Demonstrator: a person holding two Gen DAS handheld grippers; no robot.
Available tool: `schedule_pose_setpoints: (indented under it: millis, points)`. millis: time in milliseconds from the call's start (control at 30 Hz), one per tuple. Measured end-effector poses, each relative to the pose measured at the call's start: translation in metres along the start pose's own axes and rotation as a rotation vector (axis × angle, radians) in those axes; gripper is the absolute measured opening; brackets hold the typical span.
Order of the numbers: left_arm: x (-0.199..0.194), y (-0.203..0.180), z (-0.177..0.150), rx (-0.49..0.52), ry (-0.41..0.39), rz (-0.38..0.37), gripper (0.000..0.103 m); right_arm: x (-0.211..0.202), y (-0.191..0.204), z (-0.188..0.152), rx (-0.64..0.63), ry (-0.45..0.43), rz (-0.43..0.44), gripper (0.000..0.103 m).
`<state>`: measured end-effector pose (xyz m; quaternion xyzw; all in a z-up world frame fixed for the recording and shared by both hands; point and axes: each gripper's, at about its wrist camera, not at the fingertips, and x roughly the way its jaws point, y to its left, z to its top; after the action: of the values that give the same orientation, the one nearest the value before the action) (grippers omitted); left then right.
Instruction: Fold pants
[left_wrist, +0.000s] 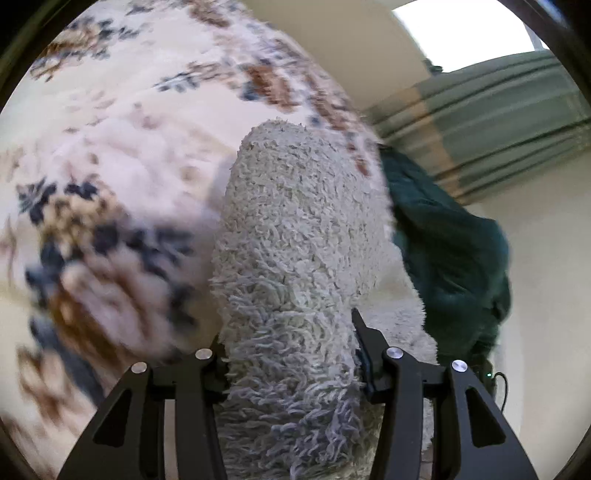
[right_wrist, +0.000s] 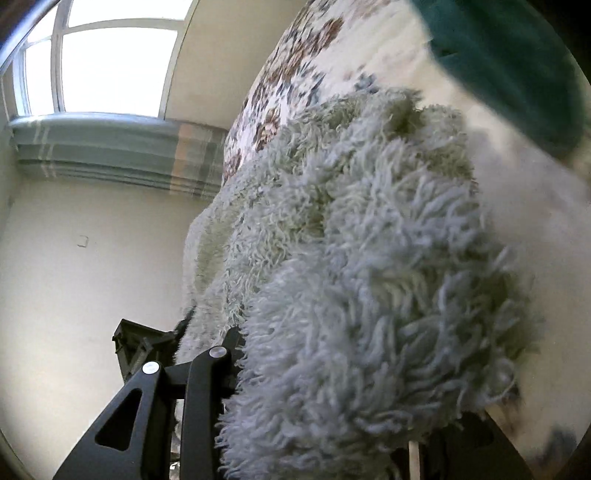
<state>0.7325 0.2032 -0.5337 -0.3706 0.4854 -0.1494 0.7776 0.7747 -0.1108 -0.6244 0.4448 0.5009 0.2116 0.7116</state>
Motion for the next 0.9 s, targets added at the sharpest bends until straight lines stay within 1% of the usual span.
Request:
schedule_pose_setpoints:
  millis: [67,100,133,167,200,233,267,300,367,400,433,467,500,567,667,700,733,767,800,833,867,900]
  points:
    - [0.015,0.024,0.003,-0.032,0.047,0.033,0.048,0.024,-0.012,0.001,0.026,0.034,-0.044,0.039]
    - [0.016,0.029,0.001,-0.030,0.064,0.047,0.053,0.024,-0.025,0.000,0.045,0.063,-0.080,0.042]
    - [0.017,0.035,-0.002,-0.009,0.088,0.065,0.059,0.033,-0.030,0.005,0.054,0.079,-0.122,0.047]
    - [0.015,0.036,-0.006,0.008,0.096,0.077,0.063,0.032,-0.035,0.001,0.052,0.082,-0.161,0.048]
    - [0.011,0.034,-0.011,0.023,0.100,0.093,0.072,0.028,-0.037,0.000,0.039,0.074,-0.191,0.048]
    - [0.006,0.034,-0.016,0.033,0.105,0.111,0.077,0.022,-0.040,-0.007,0.029,0.068,-0.214,0.048]
    - [0.003,0.035,-0.017,0.027,0.108,0.116,0.078,0.016,-0.042,-0.010,0.027,0.065,-0.233,0.049]
    - [0.000,0.034,-0.019,0.023,0.111,0.137,0.082,0.024,-0.041,-0.002,0.032,0.056,-0.257,0.050]
    - [-0.009,0.033,-0.022,0.025,0.102,0.171,0.084,0.013,-0.041,-0.005,0.023,0.036,-0.308,0.050]
    - [-0.010,0.030,-0.022,0.033,0.095,0.190,0.085,-0.007,-0.050,-0.007,0.011,0.025,-0.332,0.050]
    - [-0.013,0.027,-0.023,0.042,0.091,0.202,0.085,-0.019,-0.044,-0.014,-0.006,0.016,-0.367,0.050]
    - [-0.016,0.020,-0.027,0.066,0.083,0.227,0.086,-0.010,-0.042,-0.010,-0.021,0.014,-0.397,0.050]
    - [-0.016,0.017,-0.028,0.080,0.080,0.248,0.087,-0.009,-0.035,-0.008,-0.040,0.017,-0.433,0.050]
    - [-0.021,0.006,-0.037,0.122,0.068,0.315,0.090,-0.010,-0.030,-0.011,-0.101,0.033,-0.530,0.050]
    - [-0.026,-0.008,-0.047,0.187,0.049,0.435,0.095,-0.006,-0.016,-0.012,-0.185,0.045,-0.643,0.051]
    - [-0.029,-0.012,-0.051,0.206,0.042,0.471,0.096,-0.005,-0.005,-0.014,-0.223,0.040,-0.687,0.054]
    - [-0.034,-0.021,-0.058,0.234,0.030,0.528,0.097,-0.014,-0.008,-0.021,-0.251,0.034,-0.722,0.064]
    - [-0.038,-0.025,-0.062,0.250,0.022,0.554,0.097,-0.013,0.002,-0.022,-0.279,0.029,-0.759,0.080]
    - [-0.042,-0.031,-0.069,0.271,0.013,0.587,0.097,-0.013,0.012,-0.024,-0.307,0.024,-0.797,0.090]
    - [-0.046,-0.036,-0.075,0.287,0.008,0.618,0.097,-0.016,0.024,-0.028,-0.332,0.016,-0.831,0.103]
    - [-0.046,-0.040,-0.078,0.297,0.007,0.635,0.097,-0.016,0.035,-0.031,-0.366,-0.001,-0.866,0.103]
    - [-0.047,-0.044,-0.083,0.309,0.008,0.651,0.097,-0.028,0.042,-0.042,-0.395,-0.015,-0.892,0.103]
